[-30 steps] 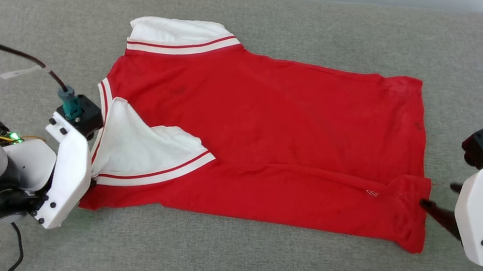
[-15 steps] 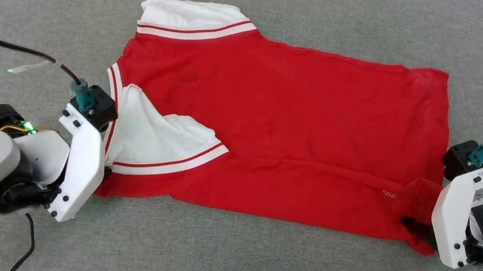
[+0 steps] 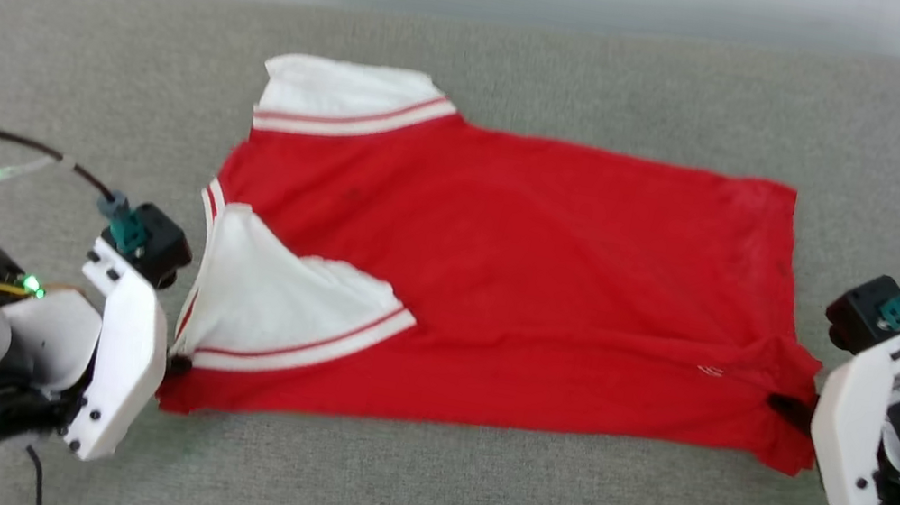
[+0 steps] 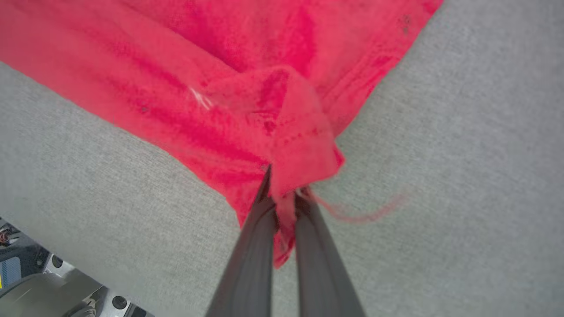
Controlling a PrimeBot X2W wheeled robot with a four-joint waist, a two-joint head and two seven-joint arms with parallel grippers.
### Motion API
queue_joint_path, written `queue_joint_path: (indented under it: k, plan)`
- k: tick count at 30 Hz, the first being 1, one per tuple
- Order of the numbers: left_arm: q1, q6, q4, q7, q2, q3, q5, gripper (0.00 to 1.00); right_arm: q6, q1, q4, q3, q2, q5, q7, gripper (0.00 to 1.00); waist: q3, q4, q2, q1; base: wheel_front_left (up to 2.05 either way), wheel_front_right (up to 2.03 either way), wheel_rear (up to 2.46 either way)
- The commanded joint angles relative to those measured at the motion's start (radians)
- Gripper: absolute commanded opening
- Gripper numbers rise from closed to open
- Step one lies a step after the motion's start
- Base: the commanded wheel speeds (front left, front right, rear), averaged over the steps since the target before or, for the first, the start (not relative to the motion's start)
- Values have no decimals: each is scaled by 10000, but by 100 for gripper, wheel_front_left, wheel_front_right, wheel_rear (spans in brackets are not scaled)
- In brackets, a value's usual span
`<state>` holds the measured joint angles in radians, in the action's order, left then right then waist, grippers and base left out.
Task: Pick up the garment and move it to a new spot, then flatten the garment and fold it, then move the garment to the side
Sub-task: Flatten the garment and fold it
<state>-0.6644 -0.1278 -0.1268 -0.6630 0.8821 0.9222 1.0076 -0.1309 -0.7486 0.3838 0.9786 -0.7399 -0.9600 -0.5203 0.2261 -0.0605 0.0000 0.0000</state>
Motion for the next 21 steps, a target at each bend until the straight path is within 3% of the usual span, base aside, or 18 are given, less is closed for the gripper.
queue_joint_path:
  k: [1,7,12,21]
  plan:
    - [373,71,258,63,195,18,108,0,3,218,-339,117,-414,-146,171,0,-414,63,0,0,0,0,0]
    - [1190,347,1172,143,684,176,364,0,6,743,-1289,220,-1462,-485,321,0,-759,138,0,0,0,0,0]
    - [1795,621,1486,239,830,322,523,0,6,1260,-1533,313,-1785,-597,154,0,-750,127,0,0,0,0,0]
    - [2150,789,914,493,454,536,451,0,6,1918,-590,345,-904,-382,166,0,-346,112,0,0,0,0,0]
